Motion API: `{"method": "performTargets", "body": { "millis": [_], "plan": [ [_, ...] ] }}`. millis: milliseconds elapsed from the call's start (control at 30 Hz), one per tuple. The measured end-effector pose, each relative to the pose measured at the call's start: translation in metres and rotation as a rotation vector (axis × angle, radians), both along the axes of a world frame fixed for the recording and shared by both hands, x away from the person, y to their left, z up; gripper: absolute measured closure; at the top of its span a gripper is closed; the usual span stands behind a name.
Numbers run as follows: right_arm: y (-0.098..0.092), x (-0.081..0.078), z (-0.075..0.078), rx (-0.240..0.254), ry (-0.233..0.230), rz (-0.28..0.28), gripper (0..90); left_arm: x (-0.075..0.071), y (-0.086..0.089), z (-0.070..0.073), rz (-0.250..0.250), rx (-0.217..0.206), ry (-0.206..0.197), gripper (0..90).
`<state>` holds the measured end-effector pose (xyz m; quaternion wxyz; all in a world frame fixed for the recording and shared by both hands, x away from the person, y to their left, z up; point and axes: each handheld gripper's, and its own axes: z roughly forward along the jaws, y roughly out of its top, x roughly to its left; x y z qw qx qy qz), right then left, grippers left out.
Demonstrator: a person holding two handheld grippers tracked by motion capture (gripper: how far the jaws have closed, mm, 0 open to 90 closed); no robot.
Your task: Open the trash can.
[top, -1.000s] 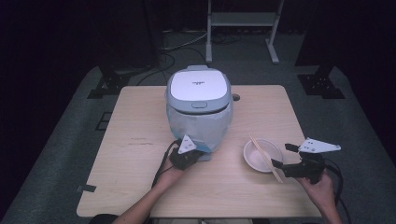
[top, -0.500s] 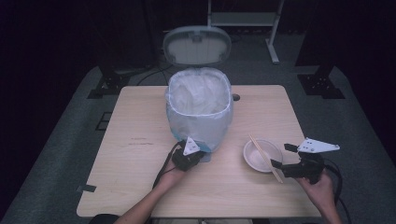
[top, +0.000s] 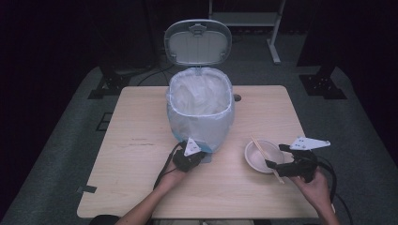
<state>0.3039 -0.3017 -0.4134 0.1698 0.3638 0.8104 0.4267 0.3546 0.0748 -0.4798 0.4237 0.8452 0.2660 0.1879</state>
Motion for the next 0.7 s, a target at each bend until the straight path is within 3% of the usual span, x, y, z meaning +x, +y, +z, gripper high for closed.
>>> {"method": "performTargets", "body": {
  "millis": [400,700],
  "plan": [
    [0.015,0.021,0.001,-0.006,0.136,-0.014,16.6,0.0,0.0,0.0,-0.001,0.001,-0.001,87.8],
    [0.028,0.037,-0.007,-0.091,0.203,-0.049,26.1,0.0,0.0,0.0,-0.003,0.001,-0.001,87.8]
  ]
}}
